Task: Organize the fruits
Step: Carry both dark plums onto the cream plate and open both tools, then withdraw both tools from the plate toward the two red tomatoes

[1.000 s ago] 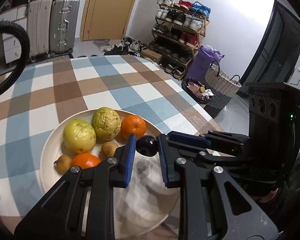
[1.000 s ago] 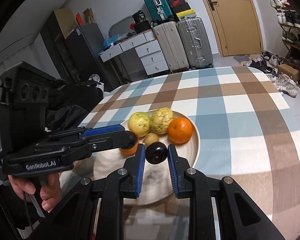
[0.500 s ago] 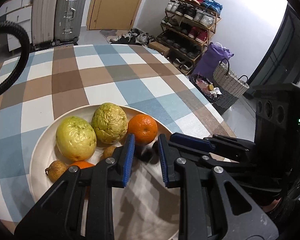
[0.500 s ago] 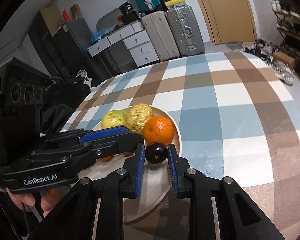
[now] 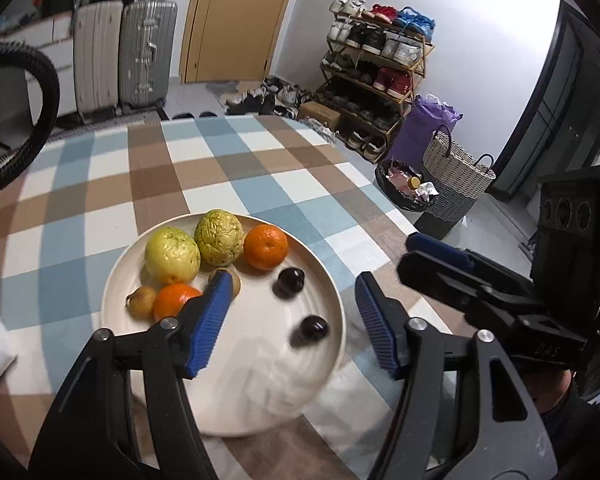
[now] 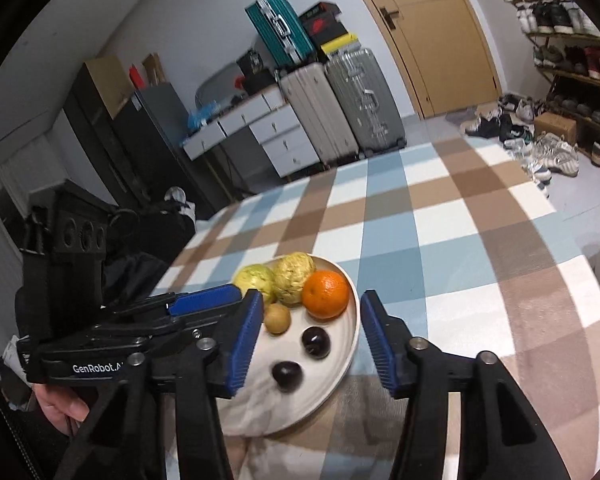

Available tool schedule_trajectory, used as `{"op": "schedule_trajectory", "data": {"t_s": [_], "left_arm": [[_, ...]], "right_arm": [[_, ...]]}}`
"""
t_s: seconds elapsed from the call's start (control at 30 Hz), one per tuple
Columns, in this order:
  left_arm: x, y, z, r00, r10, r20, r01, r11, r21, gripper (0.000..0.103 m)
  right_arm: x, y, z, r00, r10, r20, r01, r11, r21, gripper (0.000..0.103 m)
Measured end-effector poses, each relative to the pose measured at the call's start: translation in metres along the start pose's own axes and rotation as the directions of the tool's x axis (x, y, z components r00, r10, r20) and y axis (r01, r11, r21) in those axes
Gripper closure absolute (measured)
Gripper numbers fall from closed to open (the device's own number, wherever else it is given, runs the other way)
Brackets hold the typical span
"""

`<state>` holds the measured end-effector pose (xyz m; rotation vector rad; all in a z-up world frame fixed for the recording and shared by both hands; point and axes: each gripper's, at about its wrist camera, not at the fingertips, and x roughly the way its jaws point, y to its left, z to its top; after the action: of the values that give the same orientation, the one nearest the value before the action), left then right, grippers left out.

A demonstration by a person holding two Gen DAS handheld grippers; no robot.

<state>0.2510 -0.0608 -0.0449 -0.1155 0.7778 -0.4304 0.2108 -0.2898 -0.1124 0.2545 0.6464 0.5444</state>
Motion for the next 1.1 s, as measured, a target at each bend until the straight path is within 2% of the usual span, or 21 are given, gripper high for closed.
{"op": "schedule_trajectory", "data": {"t_s": [0.07, 0.17, 0.3, 0.47, 0.53, 0.6, 0.7, 0.87, 1.1], "left_arm": [[-0.015, -0.006, -0.005, 1.0, 0.011, 0.023, -0.011, 1.0, 0.004, 0.029], [-0.036, -0.012, -0.013, 0.998, 0.033, 0.05, -0.033, 0.999, 0.001, 0.022], [-0.059, -0.018, -0.024, 0.996, 0.073, 0.06, -0.073, 0.997, -0.006, 0.02], [-0.084, -0.024, -0.044, 0.992, 0.103, 0.067, -0.103, 0.995, -0.01, 0.015], [-0.093, -0.024, -0.056, 0.991, 0.116, 0.063, -0.115, 0.993, -0.027, 0.01], [-0.103, -0.026, -0.071, 0.99, 0.122, 0.069, -0.119, 0.992, -0.04, 0.001], [-0.112, -0.026, -0.093, 0.989, 0.132, 0.064, -0.129, 0.99, -0.053, 0.001], [-0.113, -0.025, -0.131, 0.99, 0.144, 0.002, -0.144, 0.987, -0.073, 0.001], [-0.107, -0.026, -0.168, 0.988, 0.141, -0.064, -0.146, 0.986, -0.082, 0.001]], "right_arm": [[-0.014, 0.006, -0.003, 1.0, -0.008, 0.021, 0.008, 1.0, -0.015, 0.038], [-0.04, 0.014, -0.011, 0.997, -0.018, 0.071, 0.02, 0.999, -0.025, 0.032], [-0.068, 0.022, -0.023, 0.993, -0.027, 0.117, 0.03, 0.999, -0.019, 0.022], [-0.096, 0.038, -0.04, 0.984, -0.05, 0.172, 0.057, 0.998, -0.037, 0.003], [-0.107, 0.047, -0.047, 0.98, -0.05, 0.19, 0.061, 0.997, -0.053, 0.001], [-0.112, 0.054, -0.052, 0.981, -0.041, 0.188, 0.054, 0.996, -0.069, 0.001], [-0.12, 0.066, -0.061, 0.983, -0.051, 0.178, 0.069, 0.992, -0.101, 0.0], [-0.129, 0.073, -0.071, 0.98, -0.091, 0.176, 0.111, 0.988, -0.11, 0.0], [-0.132, 0.084, -0.092, 0.984, -0.103, 0.142, 0.123, 0.983, -0.135, 0.0]]}}
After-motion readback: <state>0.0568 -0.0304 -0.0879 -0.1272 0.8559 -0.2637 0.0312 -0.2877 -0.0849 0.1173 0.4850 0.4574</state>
